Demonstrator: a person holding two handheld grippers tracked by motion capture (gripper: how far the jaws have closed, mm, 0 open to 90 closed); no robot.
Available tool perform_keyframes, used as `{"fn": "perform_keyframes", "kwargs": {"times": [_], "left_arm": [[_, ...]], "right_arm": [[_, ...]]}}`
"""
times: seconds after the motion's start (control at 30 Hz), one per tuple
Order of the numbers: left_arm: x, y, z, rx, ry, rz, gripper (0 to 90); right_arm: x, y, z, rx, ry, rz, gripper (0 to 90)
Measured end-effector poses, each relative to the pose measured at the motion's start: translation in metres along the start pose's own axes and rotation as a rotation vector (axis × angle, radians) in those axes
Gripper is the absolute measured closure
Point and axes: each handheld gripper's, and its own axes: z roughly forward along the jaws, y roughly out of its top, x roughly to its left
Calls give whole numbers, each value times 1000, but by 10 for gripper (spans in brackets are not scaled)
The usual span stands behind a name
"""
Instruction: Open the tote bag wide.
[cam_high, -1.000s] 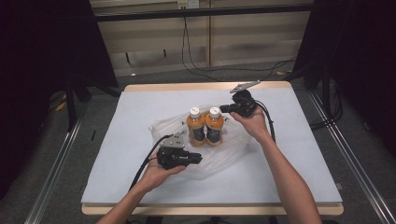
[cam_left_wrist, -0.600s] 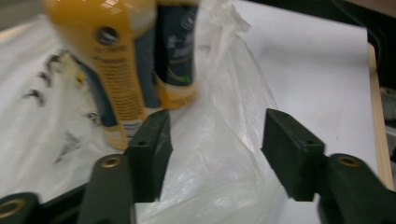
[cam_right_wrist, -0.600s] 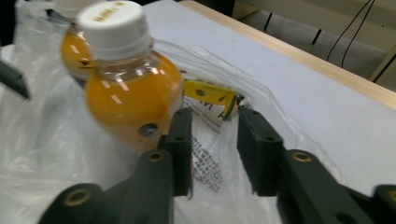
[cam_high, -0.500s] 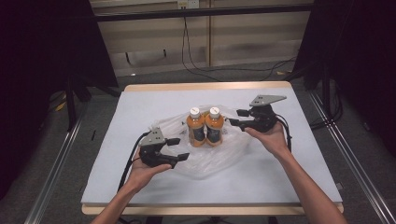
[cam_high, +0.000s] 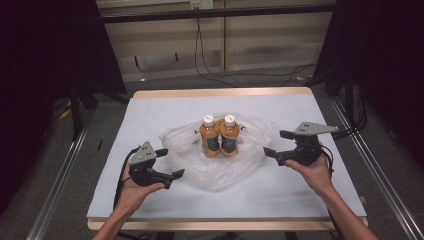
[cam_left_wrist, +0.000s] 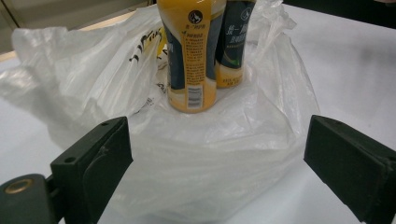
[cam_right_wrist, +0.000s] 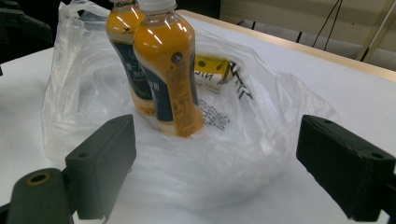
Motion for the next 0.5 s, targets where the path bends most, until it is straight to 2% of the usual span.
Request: {"fn": "perform_keyframes", "kwargs": {"times": [0.17,0.2,0.27,0.37,0.43,0.47,0.5], "left_arm": [[5,-13,-8,45,19,-15,57],[7,-17,-10,60,35,-16,57],[9,-23,-15,56,39,-36,57],[14,-33,-22,36,67,-67,54],[18,-38,-27,19,64,-101,50],[18,-41,-29,20,70,-109,50],[17,-43,-32,22,87,-94,50]], "right_arm": [[2,-18,-18,9,-12,27,119],[2,-21,-20,17,-18,23,119],[2,-30,-27,31,-34,39,119],[2,-40,-38,22,-54,58,119],[2,-46,-45,14,-69,67,118],[2,-50,-50,-7,-69,83,119],[3,-53,-54,-17,-69,98,118]]}}
